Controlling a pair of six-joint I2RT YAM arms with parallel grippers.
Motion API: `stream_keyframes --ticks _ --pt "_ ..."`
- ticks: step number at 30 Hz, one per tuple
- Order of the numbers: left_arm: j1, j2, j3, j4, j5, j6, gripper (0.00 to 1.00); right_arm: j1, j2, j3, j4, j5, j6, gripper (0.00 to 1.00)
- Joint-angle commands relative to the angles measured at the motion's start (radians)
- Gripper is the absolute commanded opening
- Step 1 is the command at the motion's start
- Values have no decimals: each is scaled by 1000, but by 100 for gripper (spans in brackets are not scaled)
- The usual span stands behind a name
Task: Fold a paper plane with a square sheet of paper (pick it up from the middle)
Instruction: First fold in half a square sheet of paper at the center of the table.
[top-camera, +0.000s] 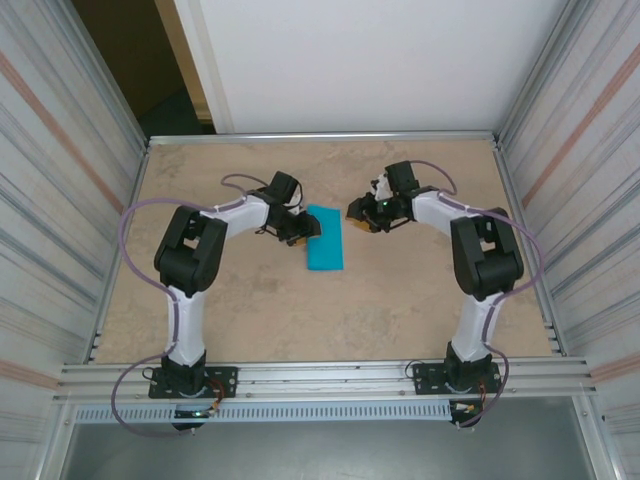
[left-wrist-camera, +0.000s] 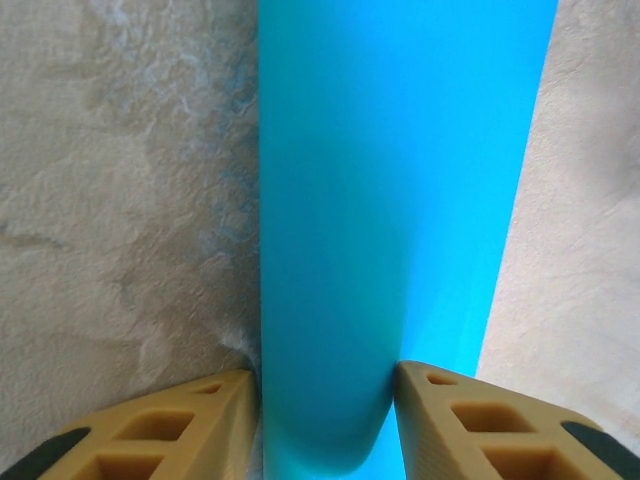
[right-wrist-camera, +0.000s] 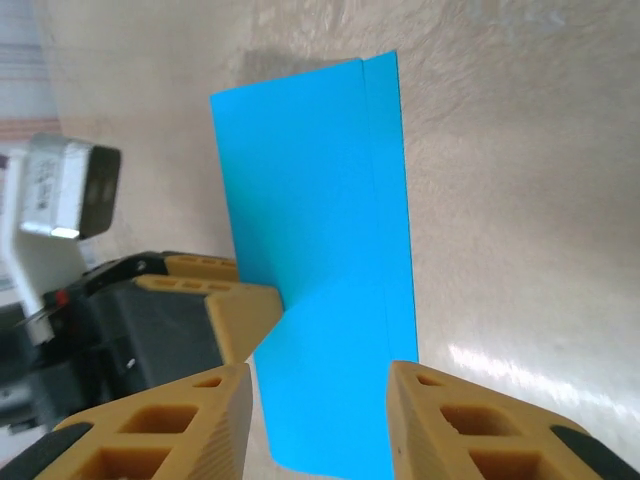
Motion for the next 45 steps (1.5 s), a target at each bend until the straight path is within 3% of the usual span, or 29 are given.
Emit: stream_keyframes --ticks 1,8,18,33,45 --pt "-41 120 -11 -131 -106 32 44 2 -85 -53 -39 62 -9 42" --pt "-64 175 14 -201 -199 7 48 2 -158 -115 -51 88 -43 47" --pt "-90 232 43 -295 -296 -57 55 -47 -124 -106 -31 20 -107 48" --pt "-104 275 37 -310 -287 -73 50 -80 -103 -100 -31 -35 -147 52" --pt "-106 267 58 -358 -287 20 51 -70 -114 -132 20 -45 -114 52"
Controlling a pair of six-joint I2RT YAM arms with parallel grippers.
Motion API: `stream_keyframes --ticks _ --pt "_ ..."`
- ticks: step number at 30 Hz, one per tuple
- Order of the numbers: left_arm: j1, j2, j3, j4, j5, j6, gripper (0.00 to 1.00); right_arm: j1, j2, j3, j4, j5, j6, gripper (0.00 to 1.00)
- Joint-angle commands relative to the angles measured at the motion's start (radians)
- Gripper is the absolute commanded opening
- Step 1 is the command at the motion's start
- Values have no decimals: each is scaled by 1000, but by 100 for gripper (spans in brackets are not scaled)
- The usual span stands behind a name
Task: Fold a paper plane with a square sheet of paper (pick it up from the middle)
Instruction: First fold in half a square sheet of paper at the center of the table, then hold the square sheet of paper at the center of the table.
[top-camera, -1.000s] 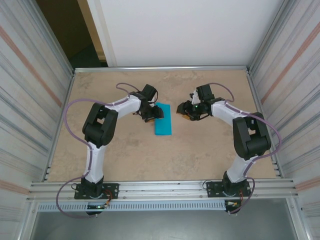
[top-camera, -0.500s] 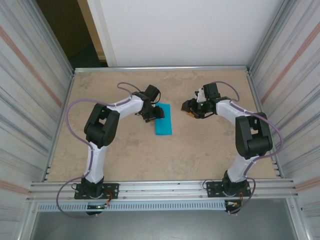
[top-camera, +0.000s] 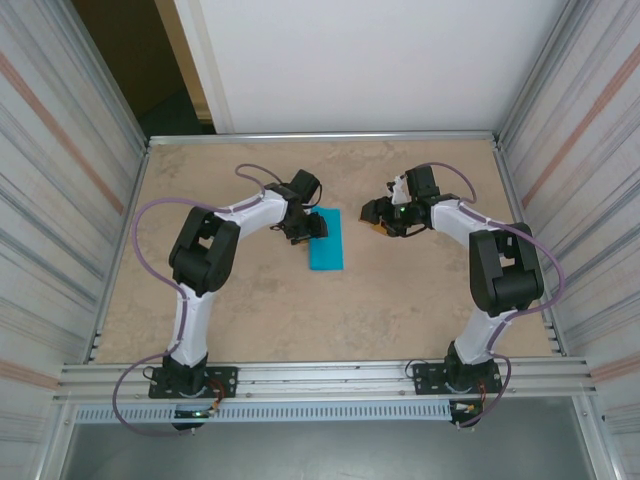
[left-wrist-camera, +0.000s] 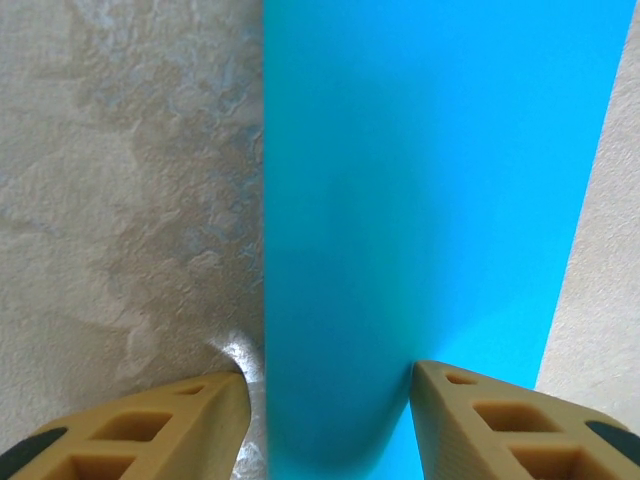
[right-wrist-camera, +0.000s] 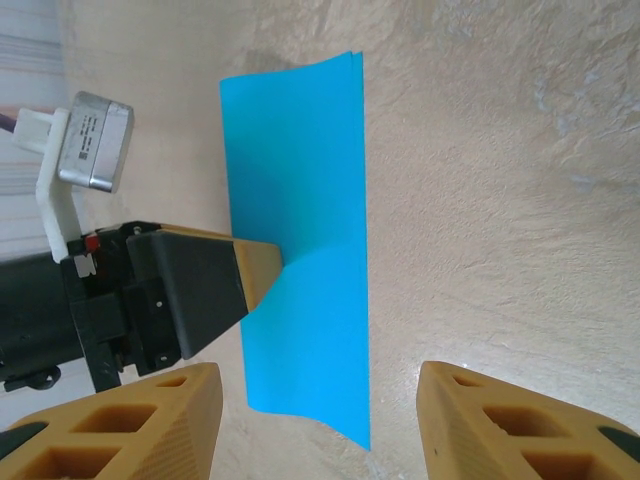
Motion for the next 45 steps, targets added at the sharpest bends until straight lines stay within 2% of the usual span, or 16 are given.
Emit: stream_keyframes --ticks 1,19,45 --pt "-16 185 -90 -158 -51 39 51 8 1 -13 8 -12 6 53" --pt "-19 233 -29 -197 -37 16 50 9 84 54 -31 -4 -10 51" --pt "-19 270 -9 -180 -44 17 52 10 84 33 -18 -1 -19 52"
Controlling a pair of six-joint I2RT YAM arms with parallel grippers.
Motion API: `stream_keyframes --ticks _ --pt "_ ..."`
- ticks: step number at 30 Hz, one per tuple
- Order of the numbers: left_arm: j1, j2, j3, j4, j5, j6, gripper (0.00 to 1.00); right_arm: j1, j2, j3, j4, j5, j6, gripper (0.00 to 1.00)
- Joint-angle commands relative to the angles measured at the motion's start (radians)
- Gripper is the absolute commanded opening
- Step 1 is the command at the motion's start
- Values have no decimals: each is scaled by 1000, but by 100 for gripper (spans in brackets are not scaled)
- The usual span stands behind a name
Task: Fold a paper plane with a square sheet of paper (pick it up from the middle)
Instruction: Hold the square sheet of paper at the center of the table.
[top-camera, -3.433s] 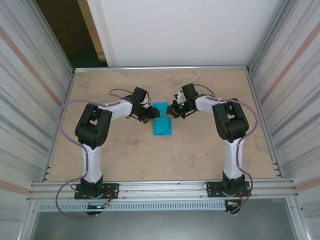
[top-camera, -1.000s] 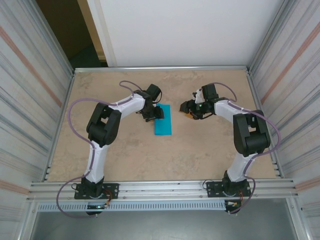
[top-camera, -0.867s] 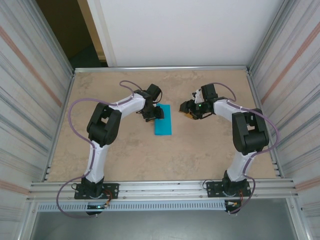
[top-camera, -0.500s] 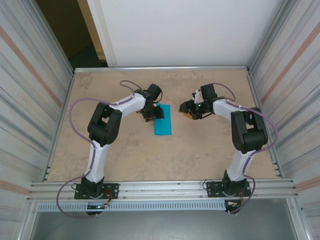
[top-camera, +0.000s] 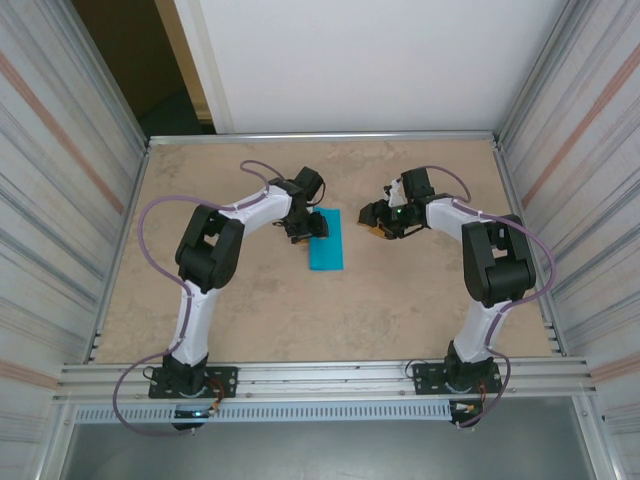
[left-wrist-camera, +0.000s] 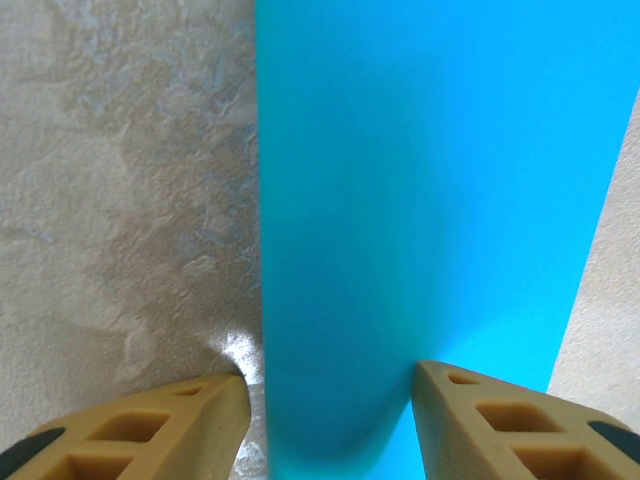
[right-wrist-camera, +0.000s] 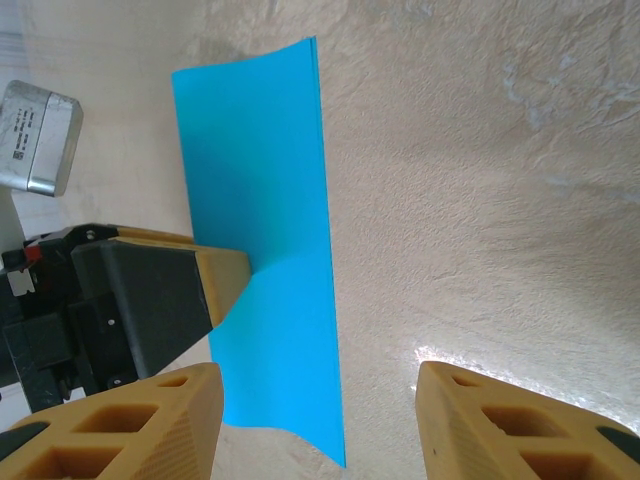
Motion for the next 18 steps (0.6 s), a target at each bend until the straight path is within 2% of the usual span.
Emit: stream_keyframes --ticks 1,14,18 --pt "-16 215 -100 -81 -37 0 52 6 6 6 -8 -5 -13 52" --pt "-15 217 -92 -88 -35 9 53 11 3 4 -11 1 -19 52" --pt "-16 219 -90 -91 -35 13 53 19 3 2 -19 -9 -24 49"
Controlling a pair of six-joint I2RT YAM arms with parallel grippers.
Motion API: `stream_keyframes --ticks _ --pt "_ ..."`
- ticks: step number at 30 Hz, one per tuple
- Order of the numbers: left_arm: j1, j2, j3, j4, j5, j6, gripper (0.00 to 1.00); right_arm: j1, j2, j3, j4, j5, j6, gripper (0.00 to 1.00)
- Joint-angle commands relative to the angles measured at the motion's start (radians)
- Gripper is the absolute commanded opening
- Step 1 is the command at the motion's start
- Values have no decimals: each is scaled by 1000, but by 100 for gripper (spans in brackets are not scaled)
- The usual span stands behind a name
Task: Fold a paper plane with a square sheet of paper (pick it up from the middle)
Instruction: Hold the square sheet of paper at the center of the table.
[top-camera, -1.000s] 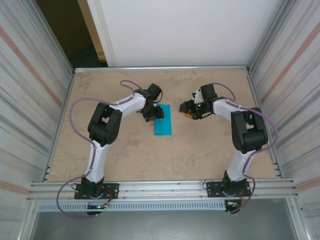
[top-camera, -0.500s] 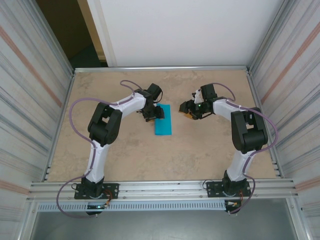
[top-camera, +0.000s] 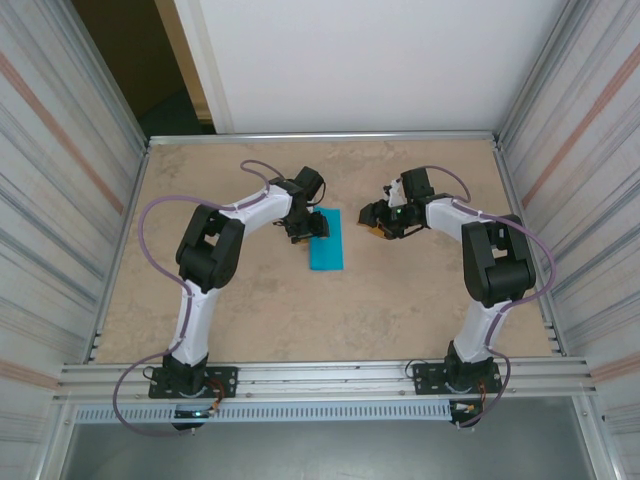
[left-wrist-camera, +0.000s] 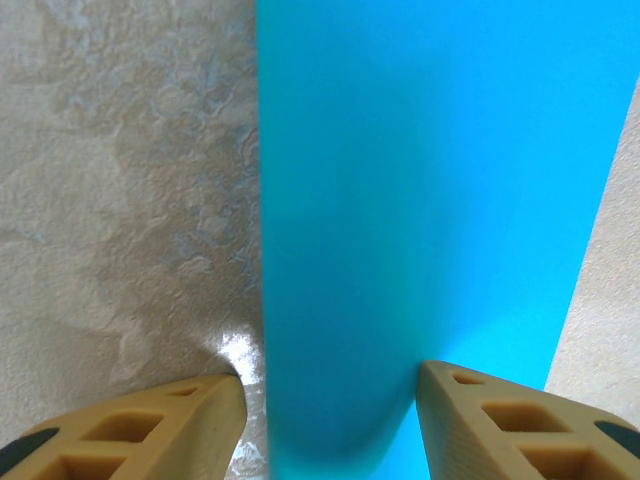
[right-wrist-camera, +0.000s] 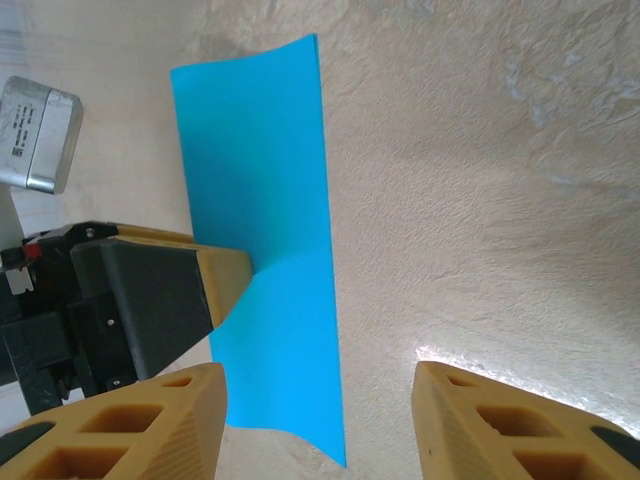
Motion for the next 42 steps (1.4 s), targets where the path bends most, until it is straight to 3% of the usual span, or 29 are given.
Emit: stream_keyframes --ticks 1,12,19,42 --pt "-14 214 -98 -84 -38 7 54 19 4 0 -18 -14 -24 48" --pt "-15 214 -101 -83 -41 8 54 152 97 30 19 -62 10 26" --pt "-15 212 -103 -80 -41 6 54 179 170 73 33 -66 29 15" --pt "-14 183 -140 -44 -17 3 54 186 274 51 -93 71 -11 10"
